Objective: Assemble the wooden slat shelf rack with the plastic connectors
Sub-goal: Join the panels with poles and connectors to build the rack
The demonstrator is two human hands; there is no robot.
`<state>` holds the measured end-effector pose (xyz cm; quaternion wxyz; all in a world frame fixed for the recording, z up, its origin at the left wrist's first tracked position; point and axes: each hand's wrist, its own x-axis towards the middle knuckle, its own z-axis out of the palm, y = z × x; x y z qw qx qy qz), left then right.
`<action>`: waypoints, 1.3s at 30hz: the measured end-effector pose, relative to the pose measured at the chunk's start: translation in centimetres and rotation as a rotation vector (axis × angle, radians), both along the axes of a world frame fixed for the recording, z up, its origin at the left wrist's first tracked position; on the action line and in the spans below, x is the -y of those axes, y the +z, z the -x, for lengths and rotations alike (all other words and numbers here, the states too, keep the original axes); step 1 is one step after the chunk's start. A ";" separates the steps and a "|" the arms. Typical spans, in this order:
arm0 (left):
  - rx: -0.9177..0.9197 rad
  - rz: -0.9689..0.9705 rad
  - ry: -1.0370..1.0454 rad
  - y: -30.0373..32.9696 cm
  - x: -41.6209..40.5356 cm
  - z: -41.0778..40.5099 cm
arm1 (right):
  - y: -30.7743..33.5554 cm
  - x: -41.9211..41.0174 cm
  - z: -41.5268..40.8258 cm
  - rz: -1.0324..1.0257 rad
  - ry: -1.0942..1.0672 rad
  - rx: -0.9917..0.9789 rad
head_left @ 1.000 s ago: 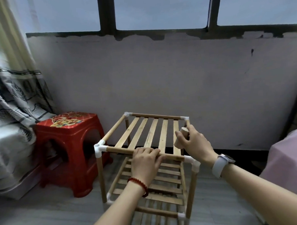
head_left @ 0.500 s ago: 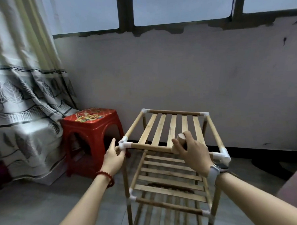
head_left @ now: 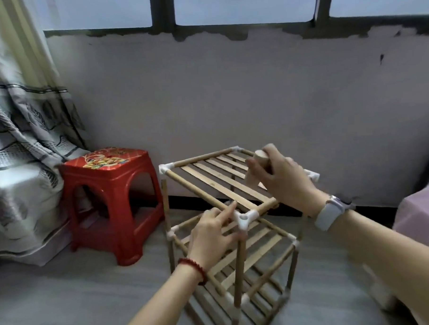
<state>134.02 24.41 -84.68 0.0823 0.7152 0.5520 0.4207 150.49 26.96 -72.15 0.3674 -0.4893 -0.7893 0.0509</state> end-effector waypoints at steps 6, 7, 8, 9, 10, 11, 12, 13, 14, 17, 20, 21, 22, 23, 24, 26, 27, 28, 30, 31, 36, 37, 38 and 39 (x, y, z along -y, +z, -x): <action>-0.294 -0.194 0.144 -1.3 -2.5 1.2 | -5.0 1.3 1.3 0.115 0.039 0.339; -0.304 -0.100 0.142 -1.0 -2.9 2.4 | -4.4 0.6 1.3 0.084 0.048 0.373; -0.320 0.023 0.141 -0.7 -3.2 3.5 | -3.7 0.2 1.2 0.074 0.059 0.348; -0.350 0.101 0.157 -0.5 -3.6 4.6 | -3.0 -0.1 1.2 0.096 0.067 0.282; -0.390 0.140 0.179 -0.1 -4.1 5.5 | -2.6 -0.5 1.3 0.135 0.068 0.191; -0.408 0.152 0.185 0.4 -4.5 6.0 | -2.6 -1.0 1.3 0.177 0.071 0.091; -0.425 0.153 0.180 1.0 -5.0 6.2 | -2.8 -1.5 1.5 0.207 0.071 0.023; -0.451 0.142 0.167 1.5 -5.4 6.1 | -3.1 -1.9 1.6 0.227 0.060 -0.015; -0.484 0.112 0.162 1.9 -5.9 6.1 | -3.2 -2.3 1.6 0.233 0.051 -0.049; -0.528 -0.061 0.164 2.9 -6.5 6.5 | -2.9 -3.6 1.1 0.245 0.044 -0.062; -0.575 -0.255 0.158 2.7 -6.1 6.4 | -2.5 -3.5 0.2 0.239 0.011 0.043; -0.574 -0.261 0.160 2.7 -5.6 6.0 | -2.4 -3.3 -0.1 0.233 -0.002 0.062; -0.568 -0.247 0.152 2.7 -5.1 5.3 | -2.3 -3.1 -0.4 0.236 -0.011 0.069; -0.560 -0.246 0.156 2.7 -4.7 4.4 | -2.2 -2.9 -0.5 0.237 -0.015 0.071; -0.547 -0.233 0.167 2.6 -4.5 3.5 | -2.1 -2.7 -0.5 0.237 -0.017 0.067; -0.519 -0.133 0.199 2.5 -3.7 1.3 | -2.3 -2.3 -0.6 0.233 -0.022 0.055; -0.514 -0.124 0.226 2.4 -3.6 0.4 | -2.5 -2.3 -0.7 0.229 -0.022 0.048; -0.505 -0.138 0.236 2.3 -3.5 -0.3 | -2.7 -2.2 -0.8 0.232 -0.027 0.043; -0.490 -0.184 0.223 2.2 -3.4 -0.6 | -3.3 -2.0 -1.1 0.239 -0.050 0.061; -0.513 -0.206 0.245 2.1 -3.2 -0.1 | -3.6 -2.1 -1.1 0.237 -0.054 0.075; -0.585 -0.251 0.358 2.3 -1.7 6.4 | -4.0 -2.2 1.3 0.294 0.064 0.027; -0.526 -0.211 0.334 2.1 -1.2 8.2 | -3.8 -2.1 2.6 0.294 0.100 0.019; -0.432 -0.137 0.295 2.0 -0.9 9.4 | -3.6 -1.8 3.6 0.293 0.130 0.022; -0.316 -0.012 0.237 1.8 -0.4 10.6 | -3.6 -1.6 4.9 0.292 0.165 0.035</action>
